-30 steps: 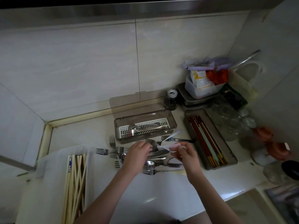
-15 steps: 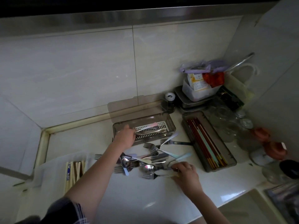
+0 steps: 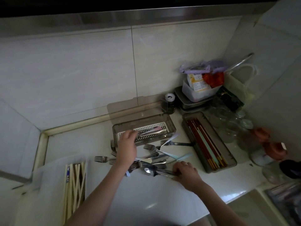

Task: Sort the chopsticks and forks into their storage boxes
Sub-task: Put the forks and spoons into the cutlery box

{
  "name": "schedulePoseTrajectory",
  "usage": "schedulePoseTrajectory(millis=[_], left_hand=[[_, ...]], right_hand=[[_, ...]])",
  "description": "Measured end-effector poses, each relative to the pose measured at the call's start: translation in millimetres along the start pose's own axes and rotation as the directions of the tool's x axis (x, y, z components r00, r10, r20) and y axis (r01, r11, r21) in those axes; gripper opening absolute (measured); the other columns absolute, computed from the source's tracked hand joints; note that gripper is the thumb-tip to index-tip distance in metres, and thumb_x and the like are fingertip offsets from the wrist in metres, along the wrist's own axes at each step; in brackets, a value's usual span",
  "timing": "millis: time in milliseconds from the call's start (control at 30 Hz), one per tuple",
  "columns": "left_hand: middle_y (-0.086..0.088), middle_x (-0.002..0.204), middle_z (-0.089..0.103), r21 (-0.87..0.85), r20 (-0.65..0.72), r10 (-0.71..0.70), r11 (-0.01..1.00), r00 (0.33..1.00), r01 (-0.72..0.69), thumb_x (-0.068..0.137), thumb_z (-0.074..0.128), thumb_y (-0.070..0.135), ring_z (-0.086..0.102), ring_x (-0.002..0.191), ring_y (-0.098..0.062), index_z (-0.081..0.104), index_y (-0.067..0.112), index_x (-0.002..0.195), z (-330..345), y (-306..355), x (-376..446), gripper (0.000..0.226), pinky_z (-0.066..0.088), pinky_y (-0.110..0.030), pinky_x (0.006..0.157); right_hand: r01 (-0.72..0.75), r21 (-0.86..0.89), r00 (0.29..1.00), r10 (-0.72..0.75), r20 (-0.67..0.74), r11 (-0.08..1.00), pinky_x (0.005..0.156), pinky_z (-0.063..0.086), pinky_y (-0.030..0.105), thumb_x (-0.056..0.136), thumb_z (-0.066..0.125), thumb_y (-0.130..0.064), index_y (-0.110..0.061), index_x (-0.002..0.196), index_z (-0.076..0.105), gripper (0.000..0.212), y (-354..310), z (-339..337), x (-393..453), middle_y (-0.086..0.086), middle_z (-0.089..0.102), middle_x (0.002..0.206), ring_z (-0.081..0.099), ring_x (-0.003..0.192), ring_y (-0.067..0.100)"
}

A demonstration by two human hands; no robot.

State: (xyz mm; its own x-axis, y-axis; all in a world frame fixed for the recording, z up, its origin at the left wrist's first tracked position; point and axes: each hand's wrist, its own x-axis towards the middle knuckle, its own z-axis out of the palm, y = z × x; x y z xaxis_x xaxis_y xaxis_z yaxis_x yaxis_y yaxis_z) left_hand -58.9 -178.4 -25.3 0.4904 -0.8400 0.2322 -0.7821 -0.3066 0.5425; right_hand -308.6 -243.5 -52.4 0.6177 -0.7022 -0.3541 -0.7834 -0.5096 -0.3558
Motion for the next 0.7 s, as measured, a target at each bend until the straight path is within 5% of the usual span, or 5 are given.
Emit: schedulePoseTrajectory(millis=[100, 300, 400, 700], left_hand=[[-0.007, 0.113, 0.059, -0.039, -0.038, 0.119, 0.992, 0.992, -0.12, 0.074, 0.059, -0.013, 0.054, 0.108, -0.022, 0.064, 0.008, 0.113, 4, 16, -30, 0.045, 0.042, -0.032, 0.098], [0.003, 0.103, 0.064, -0.08, 0.092, 0.216, 0.975, 0.972, -0.209, 0.078, 0.064, 0.001, 0.057, 0.099, -0.016, 0.066, 0.016, 0.109, 14, 34, -69, 0.034, 0.049, -0.034, 0.09], [0.007, 0.102, 0.066, -0.022, 0.153, 0.253, 0.967, 0.955, -0.253, 0.081, 0.066, 0.01, 0.058, 0.099, -0.015, 0.068, 0.021, 0.107, 16, 38, -80, 0.029, 0.049, -0.034, 0.087], [0.006, 0.104, 0.065, 0.047, 0.242, 0.238, 0.965, 0.941, -0.256, 0.087, 0.057, 0.023, 0.054, 0.109, -0.018, 0.067, 0.024, 0.102, 17, 40, -86, 0.018, 0.039, -0.033, 0.091]], right_hand=[[0.014, 0.06, 1.0, -0.013, -0.009, 0.998, 0.077, 0.033, 0.028, 0.083, 0.064, -0.033, -0.033, 0.088, 0.044, 0.02, 1, 1, -1, -0.011, 0.045, 0.097, 0.038, 0.093, 0.013], [-0.024, 0.258, 0.999, 0.029, -0.015, 0.966, 0.064, 0.036, 0.019, 0.081, 0.059, -0.036, -0.039, 0.08, 0.055, 0.005, 9, 7, 1, -0.006, 0.061, 0.089, 0.053, 0.083, 0.013], [0.038, 0.315, 0.996, -0.011, -0.084, 0.948, 0.065, 0.042, 0.025, 0.085, 0.059, -0.031, -0.036, 0.078, 0.056, 0.009, 4, 3, 0, -0.008, 0.063, 0.082, 0.054, 0.079, 0.014], [0.168, 0.279, 0.975, -0.118, -0.186, 0.945, 0.062, 0.034, 0.017, 0.087, 0.062, -0.021, -0.031, 0.075, 0.054, 0.018, -14, -19, -12, -0.02, 0.053, 0.07, 0.049, 0.08, 0.011]])
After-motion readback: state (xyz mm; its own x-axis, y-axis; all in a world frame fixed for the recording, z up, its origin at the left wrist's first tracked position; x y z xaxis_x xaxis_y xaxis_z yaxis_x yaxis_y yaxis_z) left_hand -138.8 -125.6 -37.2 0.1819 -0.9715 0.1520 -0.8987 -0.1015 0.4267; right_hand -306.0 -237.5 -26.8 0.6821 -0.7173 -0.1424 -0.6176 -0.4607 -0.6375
